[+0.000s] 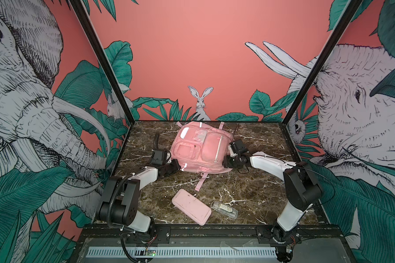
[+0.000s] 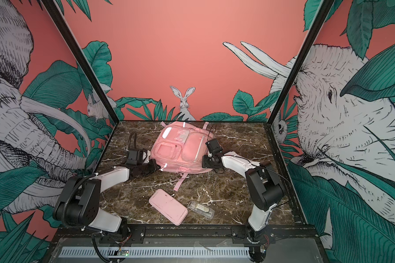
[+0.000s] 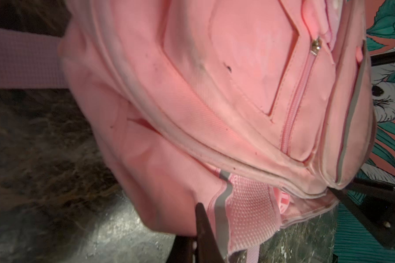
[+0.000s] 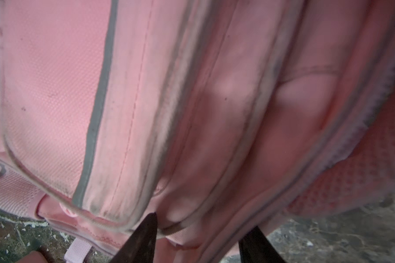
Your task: Pack the student bag
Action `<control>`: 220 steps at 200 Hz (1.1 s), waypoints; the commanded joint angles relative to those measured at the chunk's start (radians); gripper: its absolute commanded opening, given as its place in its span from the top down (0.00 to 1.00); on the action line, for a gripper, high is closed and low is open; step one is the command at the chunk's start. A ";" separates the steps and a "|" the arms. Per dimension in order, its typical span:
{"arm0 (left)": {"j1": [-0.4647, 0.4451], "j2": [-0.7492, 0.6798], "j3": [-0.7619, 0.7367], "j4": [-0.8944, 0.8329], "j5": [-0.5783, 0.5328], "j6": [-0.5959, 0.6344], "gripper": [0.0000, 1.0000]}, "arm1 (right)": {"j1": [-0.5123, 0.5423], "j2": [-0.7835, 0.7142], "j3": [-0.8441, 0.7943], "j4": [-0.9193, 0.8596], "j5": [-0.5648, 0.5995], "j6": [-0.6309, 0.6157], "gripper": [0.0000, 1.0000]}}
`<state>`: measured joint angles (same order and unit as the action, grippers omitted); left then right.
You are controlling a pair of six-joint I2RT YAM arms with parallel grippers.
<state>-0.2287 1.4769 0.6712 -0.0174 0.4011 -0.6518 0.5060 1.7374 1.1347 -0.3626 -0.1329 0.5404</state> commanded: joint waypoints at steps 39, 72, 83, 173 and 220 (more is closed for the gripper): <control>-0.050 -0.037 0.002 -0.007 -0.002 -0.036 0.93 | 0.048 -0.123 -0.035 -0.063 0.043 -0.041 0.43; -0.078 -0.014 0.035 -0.002 -0.002 -0.046 0.93 | 0.169 -0.187 -0.093 0.000 0.032 -0.027 0.43; -0.085 -0.007 0.044 0.002 -0.001 -0.050 0.93 | 0.205 -0.190 -0.112 0.044 0.027 -0.023 0.43; -0.098 -0.037 0.079 -0.051 -0.007 -0.037 0.93 | 0.305 -0.049 -0.224 0.444 -0.114 -0.069 0.48; -0.098 -0.057 0.100 -0.094 -0.007 -0.015 0.93 | 0.307 0.004 -0.319 0.678 -0.108 -0.074 0.50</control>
<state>-0.3183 1.4719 0.7315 -0.0978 0.3771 -0.6914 0.8055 1.7218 0.8658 0.1150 -0.2344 0.4816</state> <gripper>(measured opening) 0.071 0.514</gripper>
